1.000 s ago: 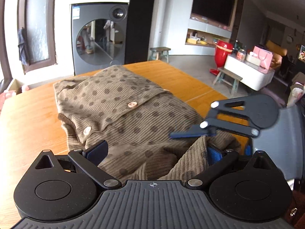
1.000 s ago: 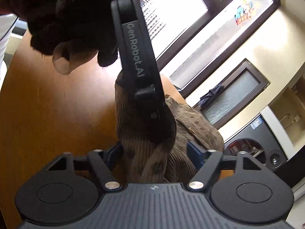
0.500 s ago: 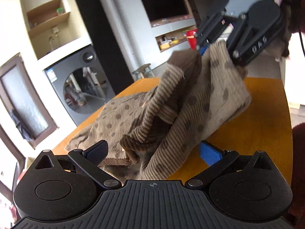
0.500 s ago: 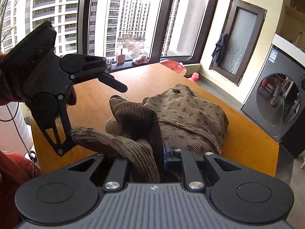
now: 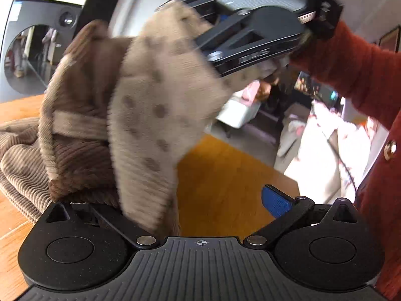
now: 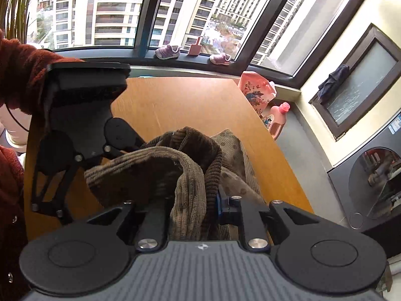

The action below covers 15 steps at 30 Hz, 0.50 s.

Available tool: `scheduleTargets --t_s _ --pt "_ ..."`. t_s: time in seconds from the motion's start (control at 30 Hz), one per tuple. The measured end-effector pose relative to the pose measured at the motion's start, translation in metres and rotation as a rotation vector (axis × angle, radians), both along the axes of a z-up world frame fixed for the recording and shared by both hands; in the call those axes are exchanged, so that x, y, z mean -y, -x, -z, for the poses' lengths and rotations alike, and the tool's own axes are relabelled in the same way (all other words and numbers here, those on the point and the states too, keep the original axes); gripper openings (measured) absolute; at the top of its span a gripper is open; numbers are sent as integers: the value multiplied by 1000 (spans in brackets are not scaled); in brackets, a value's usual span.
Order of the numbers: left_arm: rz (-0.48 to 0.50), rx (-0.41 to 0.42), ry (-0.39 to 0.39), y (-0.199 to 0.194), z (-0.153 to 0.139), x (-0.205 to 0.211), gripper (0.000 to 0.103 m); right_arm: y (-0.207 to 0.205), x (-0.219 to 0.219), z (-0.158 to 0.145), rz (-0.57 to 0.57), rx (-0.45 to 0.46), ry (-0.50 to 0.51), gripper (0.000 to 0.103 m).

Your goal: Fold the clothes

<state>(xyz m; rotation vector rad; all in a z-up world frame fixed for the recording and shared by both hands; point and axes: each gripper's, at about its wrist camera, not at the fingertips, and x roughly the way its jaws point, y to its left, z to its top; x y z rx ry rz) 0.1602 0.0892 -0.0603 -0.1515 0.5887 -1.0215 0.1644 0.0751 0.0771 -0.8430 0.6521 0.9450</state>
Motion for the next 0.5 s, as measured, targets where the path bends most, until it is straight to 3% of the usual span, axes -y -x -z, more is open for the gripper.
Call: scheduleTargets --t_s 0.13,0.23,0.33,0.5 --pt "-96 -89 57 -13 8 -15 103 -63 -36 48 12 7 64 42" --pt "-141 -147 130 -24 12 -31 103 -80 -42 66 53 28 77 64" --pt "-194 -188 189 -32 15 -45 103 -78 -33 55 106 57 27 70" --pt "-311 -227 258 -49 17 -68 103 -38 10 -1 155 155 -149 103"
